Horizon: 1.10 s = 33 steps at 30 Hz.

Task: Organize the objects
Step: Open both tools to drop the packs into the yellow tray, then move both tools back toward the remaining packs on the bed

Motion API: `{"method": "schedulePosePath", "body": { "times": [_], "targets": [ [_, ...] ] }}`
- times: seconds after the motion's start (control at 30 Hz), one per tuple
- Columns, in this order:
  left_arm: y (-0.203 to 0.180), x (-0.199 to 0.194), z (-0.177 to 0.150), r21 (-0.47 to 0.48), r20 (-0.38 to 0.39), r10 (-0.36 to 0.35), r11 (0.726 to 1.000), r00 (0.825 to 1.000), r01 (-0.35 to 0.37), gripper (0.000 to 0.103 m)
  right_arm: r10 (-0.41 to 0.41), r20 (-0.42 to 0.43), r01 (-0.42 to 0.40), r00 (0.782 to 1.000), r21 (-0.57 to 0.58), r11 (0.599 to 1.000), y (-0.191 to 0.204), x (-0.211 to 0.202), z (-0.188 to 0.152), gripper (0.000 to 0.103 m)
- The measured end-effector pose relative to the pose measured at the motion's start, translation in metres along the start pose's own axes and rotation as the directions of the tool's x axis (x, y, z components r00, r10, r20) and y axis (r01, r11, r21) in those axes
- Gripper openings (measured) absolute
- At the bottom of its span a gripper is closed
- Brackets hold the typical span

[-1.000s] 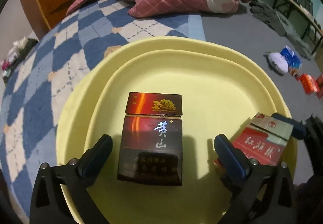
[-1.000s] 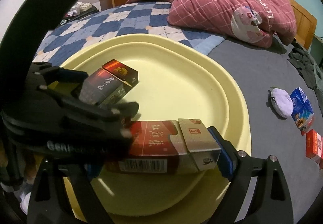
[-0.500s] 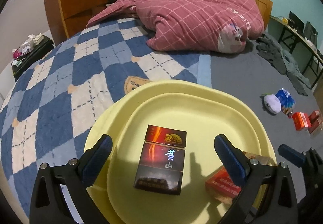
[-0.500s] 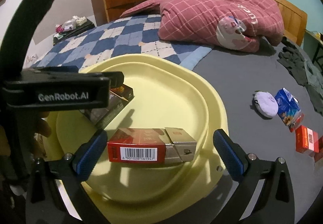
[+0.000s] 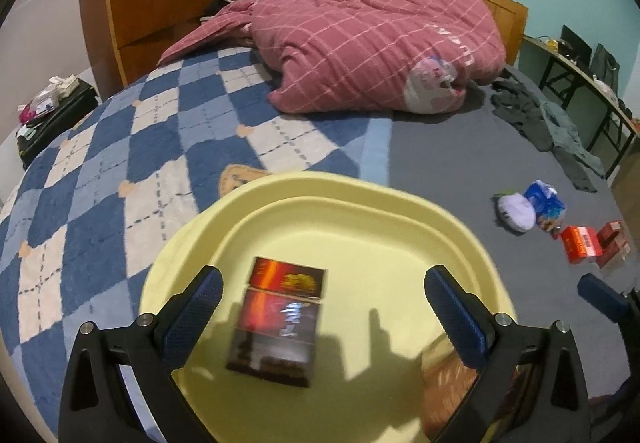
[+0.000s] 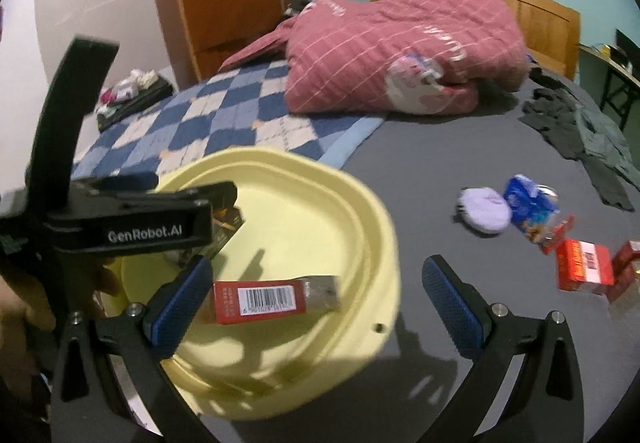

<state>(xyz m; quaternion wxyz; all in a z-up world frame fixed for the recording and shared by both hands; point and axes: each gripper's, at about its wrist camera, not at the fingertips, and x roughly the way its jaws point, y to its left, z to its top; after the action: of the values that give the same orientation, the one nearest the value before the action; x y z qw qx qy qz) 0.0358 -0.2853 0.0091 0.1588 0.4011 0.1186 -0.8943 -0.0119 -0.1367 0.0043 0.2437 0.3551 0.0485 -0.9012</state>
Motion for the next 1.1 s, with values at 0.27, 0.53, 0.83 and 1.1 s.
{"method": "schedulePosePath", "body": {
  "times": [0.27, 0.53, 0.83, 1.1],
  "targets": [
    [-0.024, -0.013, 0.0, -0.01, 0.019, -0.029, 1.0, 0.999, 0.029, 0.103, -0.01, 0.028, 0.008, 1.0, 0.07, 0.998, -0.037, -0.027, -0.005, 0.103],
    [-0.035, -0.02, 0.001, -0.022, 0.031, -0.037, 0.999, 0.999, 0.038, 0.103, -0.028, 0.006, 0.028, 1.0, 0.086, 0.996, -0.047, -0.022, -0.014, 0.103],
    [-0.056, -0.034, 0.002, -0.022, 0.054, -0.081, 0.996, 0.995, 0.082, 0.103, -0.095, 0.014, 0.092, 0.995, 0.152, 0.984, -0.085, -0.041, -0.019, 0.103],
    [-0.119, -0.034, -0.013, 0.084, 0.025, -0.112, 0.99, 0.993, 0.109, 0.103, -0.179, 0.036, 0.168, 0.983, 0.208, 0.964, -0.14, -0.08, -0.028, 0.103]
  ]
}}
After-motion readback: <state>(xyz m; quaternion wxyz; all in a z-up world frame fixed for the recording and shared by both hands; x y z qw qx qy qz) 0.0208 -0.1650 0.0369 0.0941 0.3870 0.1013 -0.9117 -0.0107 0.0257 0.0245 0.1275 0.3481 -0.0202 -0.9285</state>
